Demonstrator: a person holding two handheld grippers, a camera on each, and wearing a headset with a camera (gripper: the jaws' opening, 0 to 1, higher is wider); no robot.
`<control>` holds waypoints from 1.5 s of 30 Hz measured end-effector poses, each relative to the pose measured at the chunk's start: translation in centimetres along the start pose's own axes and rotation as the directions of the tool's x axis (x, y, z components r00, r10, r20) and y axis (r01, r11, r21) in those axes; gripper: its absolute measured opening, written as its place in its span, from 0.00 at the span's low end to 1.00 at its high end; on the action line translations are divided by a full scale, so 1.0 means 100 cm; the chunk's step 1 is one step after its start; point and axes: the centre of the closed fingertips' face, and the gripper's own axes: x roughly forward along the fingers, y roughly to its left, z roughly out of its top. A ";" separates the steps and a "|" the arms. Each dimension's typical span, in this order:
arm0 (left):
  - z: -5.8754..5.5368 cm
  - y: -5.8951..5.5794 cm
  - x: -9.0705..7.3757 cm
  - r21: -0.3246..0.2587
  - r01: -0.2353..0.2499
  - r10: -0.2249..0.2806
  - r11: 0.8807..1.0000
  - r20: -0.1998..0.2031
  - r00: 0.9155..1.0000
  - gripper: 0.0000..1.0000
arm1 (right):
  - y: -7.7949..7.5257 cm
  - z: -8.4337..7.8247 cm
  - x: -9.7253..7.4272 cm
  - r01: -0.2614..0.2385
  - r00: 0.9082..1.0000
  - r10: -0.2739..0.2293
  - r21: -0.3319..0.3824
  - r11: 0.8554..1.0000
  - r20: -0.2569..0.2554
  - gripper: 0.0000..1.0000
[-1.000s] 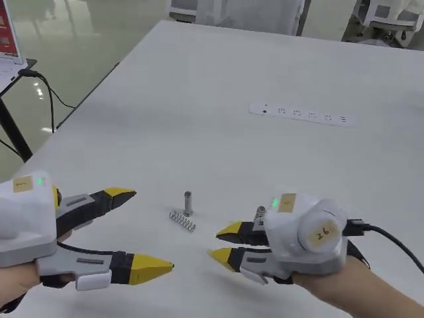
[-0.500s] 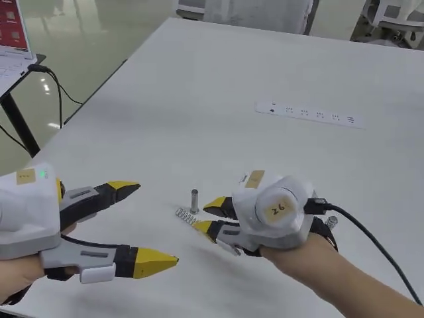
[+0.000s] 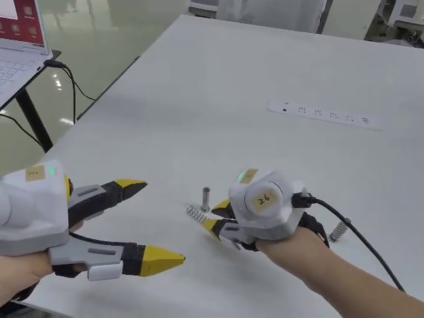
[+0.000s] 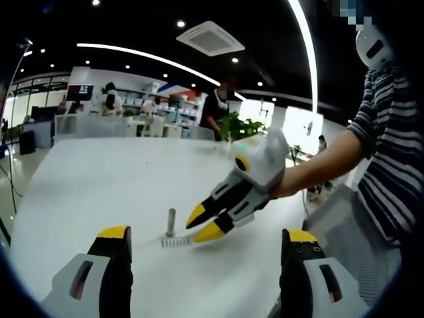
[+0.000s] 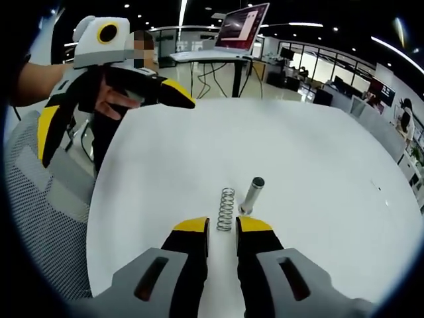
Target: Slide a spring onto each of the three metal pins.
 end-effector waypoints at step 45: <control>-0.009 -0.037 0.029 0.053 0.186 -0.181 0.981 -0.094 0.979 0.81 | 0.014 -0.015 -0.038 -0.069 0.998 0.069 -0.035 0.997 0.004 0.07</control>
